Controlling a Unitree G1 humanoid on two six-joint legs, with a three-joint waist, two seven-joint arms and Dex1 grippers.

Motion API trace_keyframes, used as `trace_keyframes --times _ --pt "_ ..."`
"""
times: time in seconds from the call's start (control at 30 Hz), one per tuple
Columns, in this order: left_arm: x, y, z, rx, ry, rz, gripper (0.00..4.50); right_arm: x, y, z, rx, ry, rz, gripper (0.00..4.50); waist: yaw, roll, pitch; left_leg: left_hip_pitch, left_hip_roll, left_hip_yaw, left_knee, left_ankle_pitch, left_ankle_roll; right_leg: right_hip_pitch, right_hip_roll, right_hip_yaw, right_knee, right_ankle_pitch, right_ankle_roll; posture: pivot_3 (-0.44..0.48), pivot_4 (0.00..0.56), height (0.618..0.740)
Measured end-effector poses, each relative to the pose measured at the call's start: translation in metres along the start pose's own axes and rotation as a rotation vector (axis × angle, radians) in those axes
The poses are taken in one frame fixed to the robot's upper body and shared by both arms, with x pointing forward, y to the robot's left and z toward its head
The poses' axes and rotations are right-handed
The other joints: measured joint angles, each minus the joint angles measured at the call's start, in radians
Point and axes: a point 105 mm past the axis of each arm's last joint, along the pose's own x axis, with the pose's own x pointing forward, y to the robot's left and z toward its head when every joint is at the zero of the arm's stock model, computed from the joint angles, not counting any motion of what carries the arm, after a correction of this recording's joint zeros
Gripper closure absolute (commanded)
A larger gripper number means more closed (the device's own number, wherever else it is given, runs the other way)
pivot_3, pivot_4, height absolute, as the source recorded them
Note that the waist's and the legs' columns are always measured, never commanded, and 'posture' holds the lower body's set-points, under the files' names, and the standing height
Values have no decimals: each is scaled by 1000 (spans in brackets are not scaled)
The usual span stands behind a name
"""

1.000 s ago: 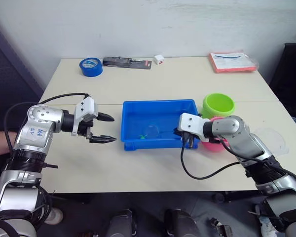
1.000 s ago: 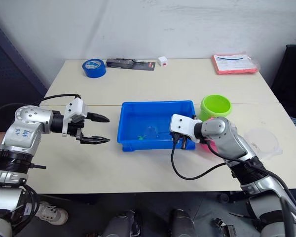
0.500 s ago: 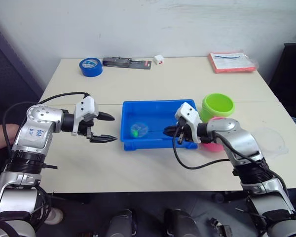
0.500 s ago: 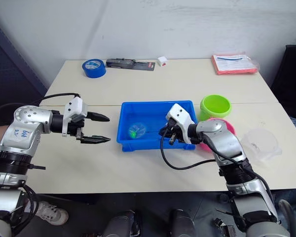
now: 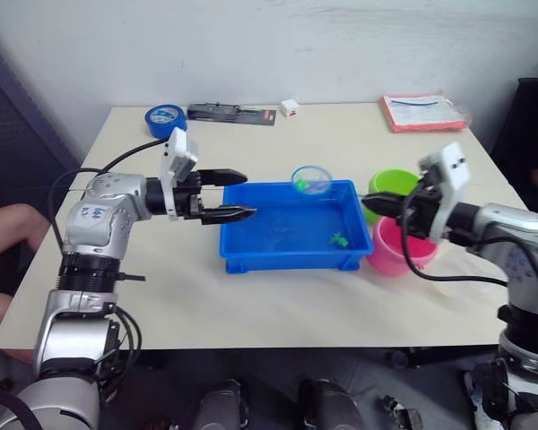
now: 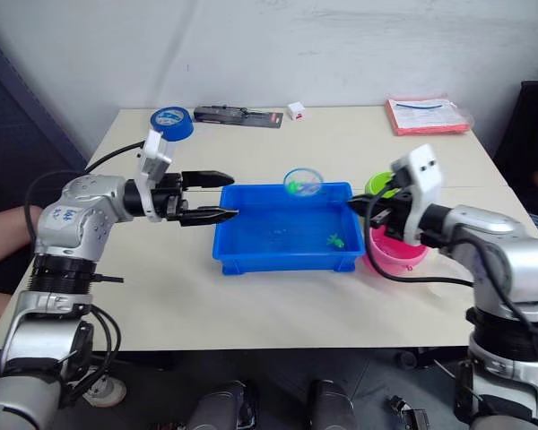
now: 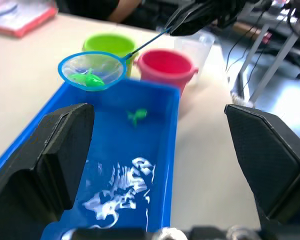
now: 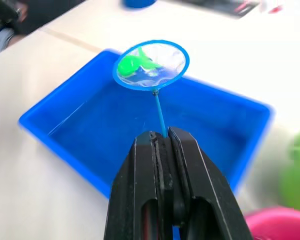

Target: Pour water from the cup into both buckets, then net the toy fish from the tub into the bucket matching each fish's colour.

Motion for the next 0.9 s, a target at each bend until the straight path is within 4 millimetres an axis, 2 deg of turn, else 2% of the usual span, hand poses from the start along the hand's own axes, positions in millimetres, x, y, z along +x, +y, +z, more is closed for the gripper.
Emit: trace_keyframes --times 0.17,0.27,0.37,0.5,0.6,0.67,0.77,0.9 --pt "13 -3 8 9 -30 -37 0 -36 -29 10 -65 5 -178 3701 -4 0 0 1 0 2 0 0 0 1 2 1 -2 1 1 0 150 740" --pt "20 -7 4 15 -19 -72 0 -52 -54 5 -216 87 -319 3701 -5 -1 1 0 0 2 -2 0 0 1 4 0 -8 0 2 0 150 740" --pt "22 -9 4 19 -23 -80 0 -50 -68 -5 -394 161 -367 3701 -7 -2 1 1 0 3 -2 0 0 1 5 0 -11 0 2 0 150 740" --pt "25 -11 3 34 -21 -99 0 -38 -85 -21 -802 316 -390 3701 -9 -1 4 1 -2 7 -3 0 0 0 5 0 -13 0 3 0 150 740" --pt "25 -12 2 47 -13 -108 0 -33 -93 -21 -1340 463 -327 3701 -10 1 5 2 -3 10 -3 1 -1 -1 4 1 -13 0 4 0 150 740" --pt "25 -12 2 49 -11 -108 0 -30 -93 -18 -1610 514 -244 3701 -10 1 5 3 -3 10 -4 4 -7 -1 4 2 -14 -1 2 0 150 740" --pt "25 -11 2 52 -10 -105 0 -26 -95 -14 -1769 509 -193 3701 -11 0 6 3 -2 10 -5 4 -7 1 4 2 -17 -3 -3 0 150 740" --pt "22 -10 2 56 0 -94 0 -22 -94 -6 -1872 487 -134 3701 -9 -1 6 3 -3 11 -5 5 -8 0 4 5 -14 1 4 0 150 740"
